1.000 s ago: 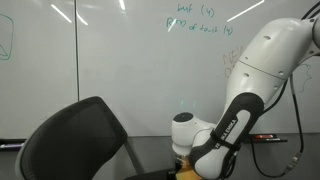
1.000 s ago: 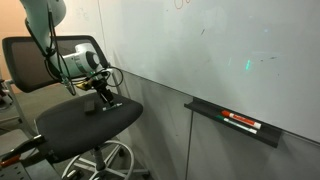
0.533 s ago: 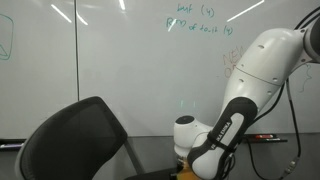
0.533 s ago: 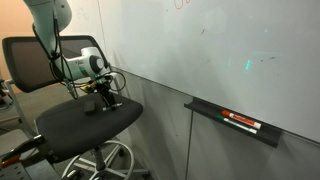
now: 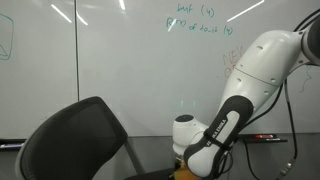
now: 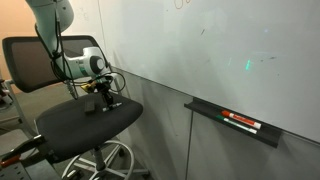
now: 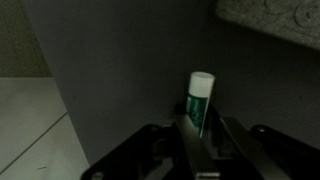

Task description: Use the marker from the seat to write on the whiteboard.

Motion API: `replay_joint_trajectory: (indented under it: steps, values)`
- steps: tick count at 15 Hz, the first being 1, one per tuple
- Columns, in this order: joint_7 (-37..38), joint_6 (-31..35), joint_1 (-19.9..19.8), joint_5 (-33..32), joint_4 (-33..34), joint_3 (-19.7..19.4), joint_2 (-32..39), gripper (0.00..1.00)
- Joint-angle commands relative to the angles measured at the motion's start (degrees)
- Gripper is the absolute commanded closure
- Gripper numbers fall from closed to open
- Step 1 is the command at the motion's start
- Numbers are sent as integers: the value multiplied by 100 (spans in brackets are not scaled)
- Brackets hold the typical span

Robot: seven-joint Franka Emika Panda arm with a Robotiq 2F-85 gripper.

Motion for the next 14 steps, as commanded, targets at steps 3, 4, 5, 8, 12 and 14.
replay_joint_trajectory:
  steps: [3, 4, 5, 8, 12, 14]
  values:
    - [-336, 17, -181, 253, 116, 161, 18, 93]
    - [-374, -11, -197, 268, 104, 178, -12, 93]
    - [-419, -40, -228, 297, 92, 210, -49, 93]
    - [-628, -256, -344, 425, -46, 373, -322, 93]
    - [-1031, -747, -622, 802, -386, 771, -922, 93]
    - [-1225, -985, -727, 959, -566, 923, -1277, 93]
